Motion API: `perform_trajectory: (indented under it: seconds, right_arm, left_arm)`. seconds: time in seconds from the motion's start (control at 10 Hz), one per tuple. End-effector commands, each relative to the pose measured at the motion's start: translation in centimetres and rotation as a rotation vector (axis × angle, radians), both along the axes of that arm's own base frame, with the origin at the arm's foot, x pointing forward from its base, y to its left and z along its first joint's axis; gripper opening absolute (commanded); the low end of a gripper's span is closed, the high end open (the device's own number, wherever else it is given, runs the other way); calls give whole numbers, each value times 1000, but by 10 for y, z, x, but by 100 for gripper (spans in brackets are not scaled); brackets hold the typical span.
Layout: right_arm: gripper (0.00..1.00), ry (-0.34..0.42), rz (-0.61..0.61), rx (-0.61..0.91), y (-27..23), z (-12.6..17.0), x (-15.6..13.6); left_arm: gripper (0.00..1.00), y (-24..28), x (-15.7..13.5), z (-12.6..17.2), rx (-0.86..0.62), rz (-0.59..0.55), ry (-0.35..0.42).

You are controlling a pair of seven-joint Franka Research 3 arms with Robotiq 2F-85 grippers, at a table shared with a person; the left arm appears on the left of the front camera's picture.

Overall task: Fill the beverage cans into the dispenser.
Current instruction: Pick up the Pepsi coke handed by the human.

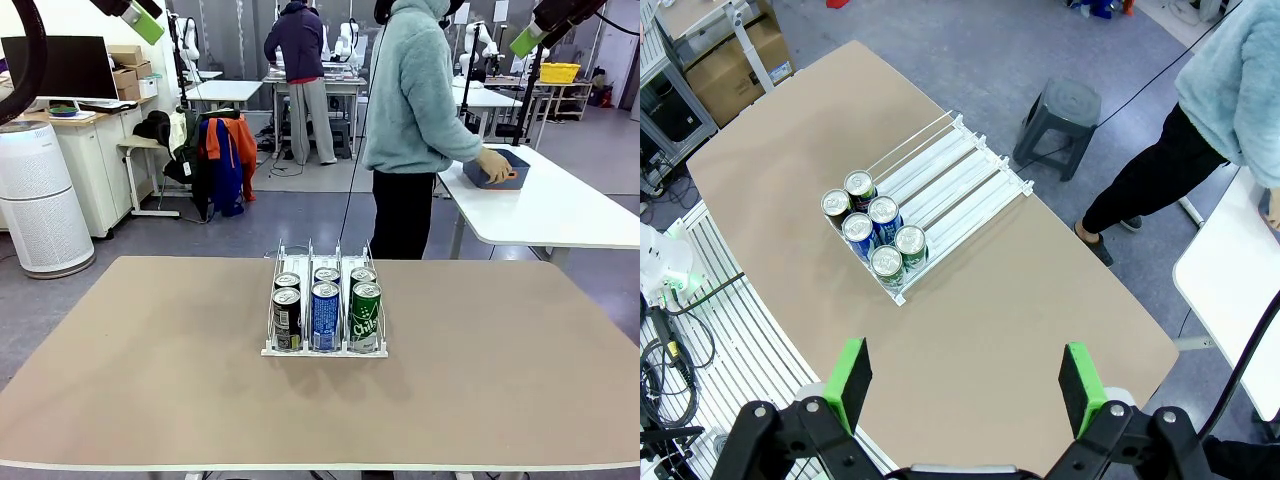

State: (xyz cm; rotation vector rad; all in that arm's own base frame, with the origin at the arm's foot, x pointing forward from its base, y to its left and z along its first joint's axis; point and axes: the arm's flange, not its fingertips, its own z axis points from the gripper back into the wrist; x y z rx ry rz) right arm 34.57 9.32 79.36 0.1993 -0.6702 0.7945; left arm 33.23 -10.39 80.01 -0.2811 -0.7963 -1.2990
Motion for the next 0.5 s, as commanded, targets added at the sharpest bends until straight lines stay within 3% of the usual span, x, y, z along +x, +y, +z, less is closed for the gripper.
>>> perform_trajectory:
  seconds: [0.0, 0.4]
  right_arm:
    - [100, 2, -7, 6, 0, 0, 0]
    - [100, 2, -7, 6, 0, 0, 0]
  left_arm:
    - [100, 1, 0, 0, -14, -8, 8]
    - [100, 1, 0, 0, -14, -8, 8]
